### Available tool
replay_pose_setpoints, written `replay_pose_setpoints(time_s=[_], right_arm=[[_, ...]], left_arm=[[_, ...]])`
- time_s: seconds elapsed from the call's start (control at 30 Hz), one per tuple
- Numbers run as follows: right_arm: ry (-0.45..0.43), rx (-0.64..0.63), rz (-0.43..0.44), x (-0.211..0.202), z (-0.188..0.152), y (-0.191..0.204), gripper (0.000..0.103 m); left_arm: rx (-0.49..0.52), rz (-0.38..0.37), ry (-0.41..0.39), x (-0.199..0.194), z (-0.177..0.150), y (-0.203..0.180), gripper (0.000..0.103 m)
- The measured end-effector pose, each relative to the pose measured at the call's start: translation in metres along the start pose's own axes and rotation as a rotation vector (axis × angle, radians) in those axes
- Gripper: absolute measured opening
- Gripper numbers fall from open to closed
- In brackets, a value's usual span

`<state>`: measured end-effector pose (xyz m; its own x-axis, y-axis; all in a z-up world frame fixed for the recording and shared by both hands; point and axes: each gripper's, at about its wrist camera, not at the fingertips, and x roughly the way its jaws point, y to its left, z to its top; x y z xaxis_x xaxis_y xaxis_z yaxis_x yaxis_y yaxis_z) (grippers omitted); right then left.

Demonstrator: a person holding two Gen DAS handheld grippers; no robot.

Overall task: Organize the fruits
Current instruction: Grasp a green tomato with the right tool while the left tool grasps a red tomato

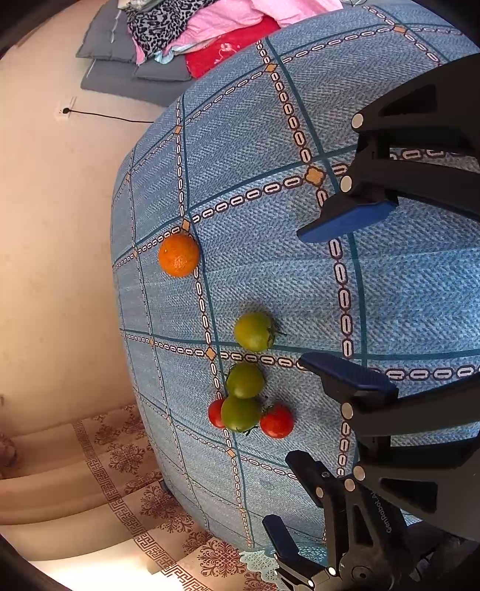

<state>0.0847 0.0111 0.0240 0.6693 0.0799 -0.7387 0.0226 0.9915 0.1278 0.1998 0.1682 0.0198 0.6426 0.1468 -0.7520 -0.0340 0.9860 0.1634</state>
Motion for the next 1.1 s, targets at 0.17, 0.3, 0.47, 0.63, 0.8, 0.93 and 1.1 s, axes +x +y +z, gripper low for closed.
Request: replay_pose_setpoints(time_s=[0.17, 0.3, 0.47, 0.63, 0.8, 0.93, 1.1], right_arm=[[0.008, 0.005, 0.044, 0.014, 0.009, -0.002, 0.062], [0.012, -0.019, 0.058, 0.029, 0.018, 0.004, 0.06], [0.018, -0.039, 0.089, 0.047, 0.032, 0.013, 0.048], [0.015, -0.043, 0.106, 0.054, 0.036, 0.018, 0.037], [0.009, -0.022, 0.126, 0.048, 0.032, 0.01, 0.031], [-0.018, -0.003, 0.116, 0.041, 0.032, 0.004, 0.031], [-0.044, 0.049, 0.114, 0.034, 0.031, -0.013, 0.031]], left_arm=[[0.0, -0.008, 0.011, 0.002, -0.004, -0.005, 0.098], [-0.003, -0.008, 0.026, 0.005, -0.009, -0.005, 0.098], [-0.009, -0.004, 0.033, 0.008, -0.009, -0.003, 0.098], [0.009, -0.011, 0.026, 0.007, -0.007, -0.009, 0.098], [0.009, -0.062, 0.028, 0.007, -0.005, -0.02, 0.093], [0.016, -0.083, 0.026, 0.007, -0.002, -0.03, 0.082], [0.017, -0.116, 0.032, 0.011, 0.003, -0.04, 0.059]])
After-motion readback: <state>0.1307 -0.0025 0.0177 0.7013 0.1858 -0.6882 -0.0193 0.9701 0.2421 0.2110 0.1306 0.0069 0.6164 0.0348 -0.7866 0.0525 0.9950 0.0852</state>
